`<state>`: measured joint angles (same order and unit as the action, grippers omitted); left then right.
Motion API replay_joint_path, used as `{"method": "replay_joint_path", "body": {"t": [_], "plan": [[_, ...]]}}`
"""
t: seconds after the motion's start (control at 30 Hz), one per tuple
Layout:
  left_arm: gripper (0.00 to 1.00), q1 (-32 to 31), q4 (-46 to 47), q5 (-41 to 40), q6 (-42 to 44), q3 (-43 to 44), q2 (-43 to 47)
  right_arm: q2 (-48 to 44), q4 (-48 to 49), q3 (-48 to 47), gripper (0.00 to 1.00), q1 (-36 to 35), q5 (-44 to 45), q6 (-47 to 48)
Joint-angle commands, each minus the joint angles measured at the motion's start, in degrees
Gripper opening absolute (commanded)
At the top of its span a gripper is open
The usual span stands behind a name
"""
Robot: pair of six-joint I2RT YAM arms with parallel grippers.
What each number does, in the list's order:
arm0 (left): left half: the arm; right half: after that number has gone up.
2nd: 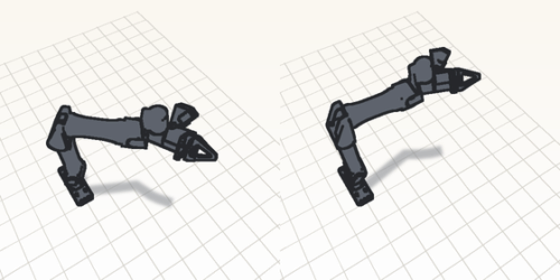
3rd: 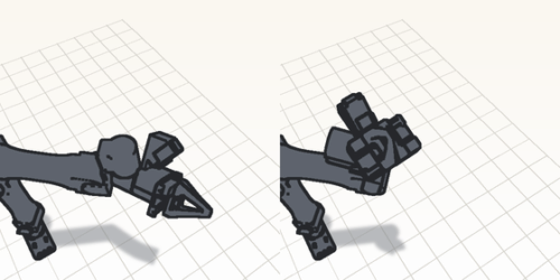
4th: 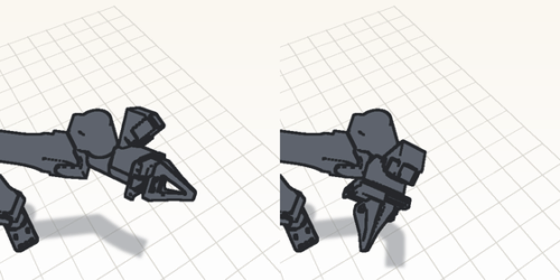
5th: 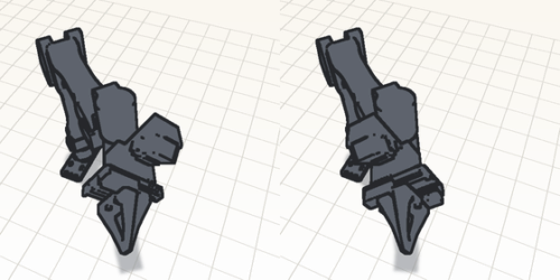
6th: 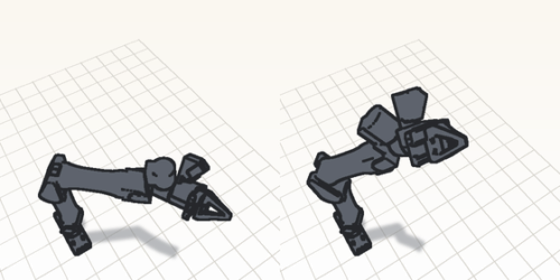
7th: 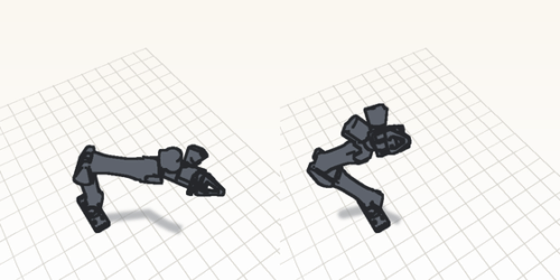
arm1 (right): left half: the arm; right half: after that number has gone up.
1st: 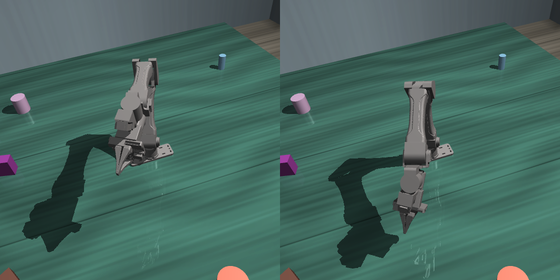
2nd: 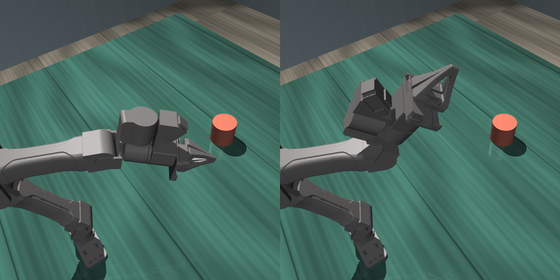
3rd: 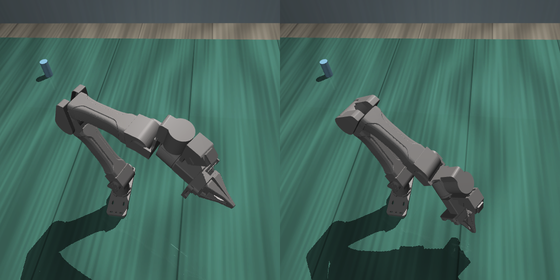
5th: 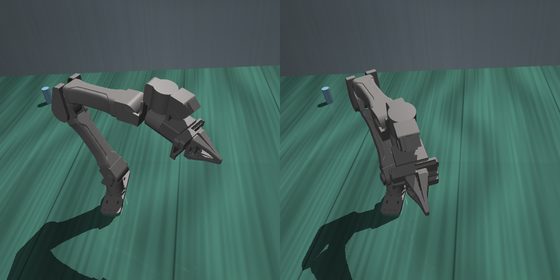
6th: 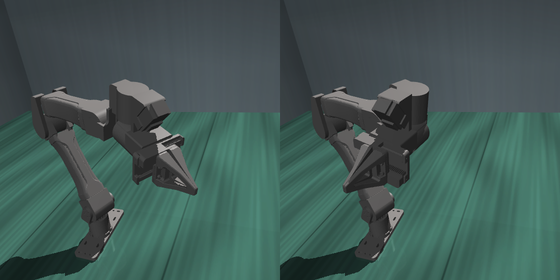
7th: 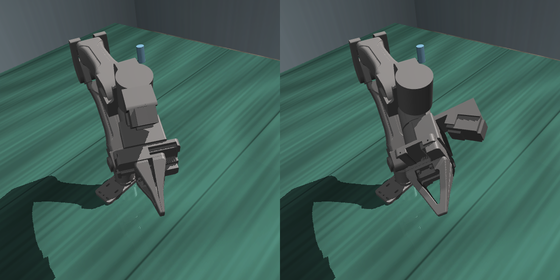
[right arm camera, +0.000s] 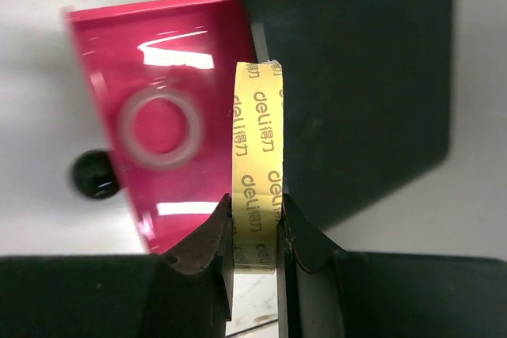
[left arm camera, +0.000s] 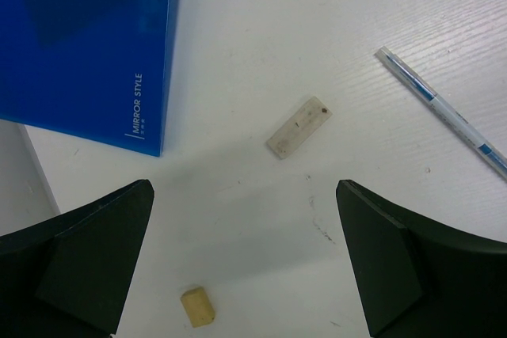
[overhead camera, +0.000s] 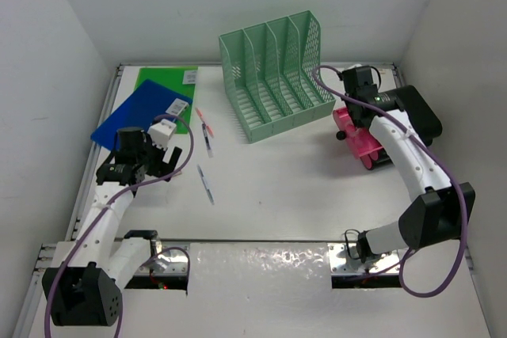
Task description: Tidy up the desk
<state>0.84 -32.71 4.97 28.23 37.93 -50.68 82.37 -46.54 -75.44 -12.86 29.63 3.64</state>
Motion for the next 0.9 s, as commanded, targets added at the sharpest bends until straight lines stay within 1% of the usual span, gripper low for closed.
{"method": "replay_joint_path", "body": {"t": [0.0, 0.1, 0.33, 0.43, 0.63, 0.8, 0.83, 0.87], "plan": [[1.0, -0.4, 2.39, 0.39, -0.19, 1.71, -0.48, -0.72, 4.34, 0.46, 0.0, 0.12, 10.7, 0.4], [0.99, -0.31, 2.47, 0.91, -0.54, 1.97, -1.0, 0.07, 5.24, 1.87, 0.0, 0.21, 11.76, 1.55], [1.0, -0.31, 2.12, 0.92, -0.63, 2.32, -1.01, 5.25, 4.62, 2.14, 0.0, 0.12, 13.43, 1.81], [1.0, -0.31, 1.95, 0.92, -0.54, 2.23, -1.0, 5.87, 4.53, 2.49, 0.0, -0.06, 14.93, 1.37], [0.99, -0.4, 2.47, 0.92, -0.45, 1.97, -1.0, 6.14, 3.48, 2.93, 0.0, -2.07, 14.93, 1.2], [1.0, -0.32, 2.39, 0.92, -0.45, 1.97, -1.0, 5.26, 3.48, 4.25, 0.0, -3.66, 11.16, 1.46], [1.0, -0.31, 2.39, 0.83, -0.45, 1.97, -1.0, 5.17, 3.74, 4.42, 0.0, -3.75, 11.15, 1.37], [0.99, -0.4, 2.3, 0.83, -0.45, 1.97, -1.0, 5.17, 4.0, 4.86, 0.0, -3.75, 13.24, 1.37]]}}
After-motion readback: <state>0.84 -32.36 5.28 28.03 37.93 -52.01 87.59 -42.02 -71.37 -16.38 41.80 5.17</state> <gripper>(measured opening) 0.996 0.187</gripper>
